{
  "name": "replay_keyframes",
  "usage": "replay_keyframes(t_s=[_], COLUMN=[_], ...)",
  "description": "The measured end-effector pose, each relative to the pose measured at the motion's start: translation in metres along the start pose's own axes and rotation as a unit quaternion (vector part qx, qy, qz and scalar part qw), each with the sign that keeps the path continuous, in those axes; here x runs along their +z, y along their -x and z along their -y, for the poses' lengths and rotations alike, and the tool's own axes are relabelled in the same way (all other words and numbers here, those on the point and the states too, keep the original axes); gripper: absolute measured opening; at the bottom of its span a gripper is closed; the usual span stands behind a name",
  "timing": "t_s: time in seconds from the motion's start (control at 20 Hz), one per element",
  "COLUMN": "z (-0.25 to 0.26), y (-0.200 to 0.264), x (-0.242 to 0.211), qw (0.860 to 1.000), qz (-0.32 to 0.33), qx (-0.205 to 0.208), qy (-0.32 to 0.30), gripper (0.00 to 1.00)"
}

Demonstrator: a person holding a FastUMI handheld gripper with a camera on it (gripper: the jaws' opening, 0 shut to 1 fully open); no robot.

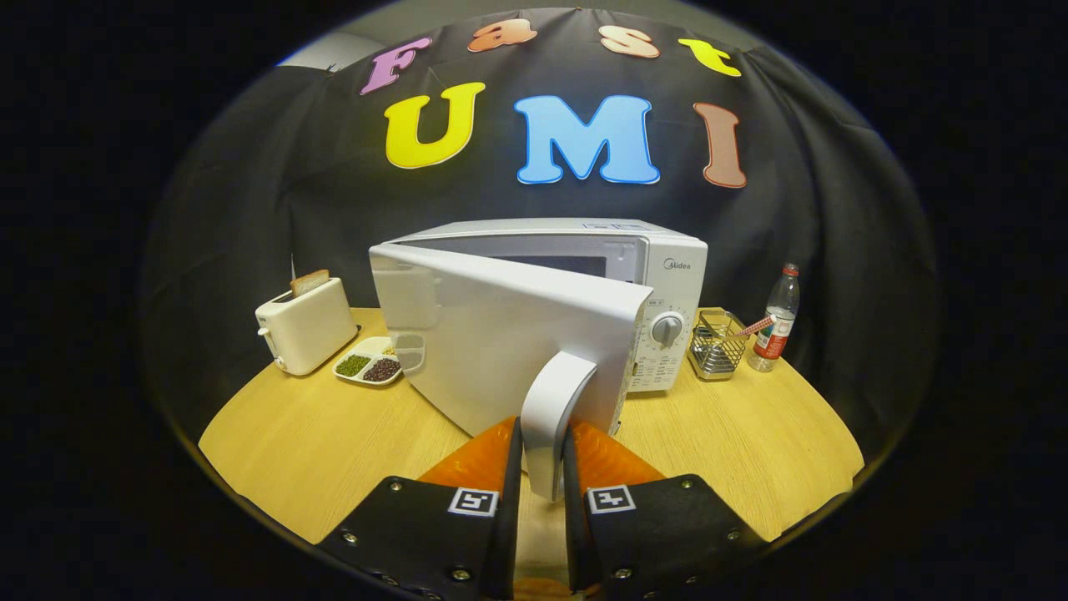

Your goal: Open the microwave, put the food inside, and close the microwave door.

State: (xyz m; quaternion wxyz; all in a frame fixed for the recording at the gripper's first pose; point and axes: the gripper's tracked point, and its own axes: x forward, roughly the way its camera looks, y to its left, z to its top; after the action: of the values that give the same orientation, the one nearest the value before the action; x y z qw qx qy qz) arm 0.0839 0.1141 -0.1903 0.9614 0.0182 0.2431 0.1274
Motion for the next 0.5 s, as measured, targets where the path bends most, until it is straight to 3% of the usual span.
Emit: replay_keyframes(t_s=[0.5], z=[-0.063], y=[0.036], x=[-0.025], qw=[1.0], qz=[-0.006], qx=[0.012], qy=[-0.004], gripper=[0.27])
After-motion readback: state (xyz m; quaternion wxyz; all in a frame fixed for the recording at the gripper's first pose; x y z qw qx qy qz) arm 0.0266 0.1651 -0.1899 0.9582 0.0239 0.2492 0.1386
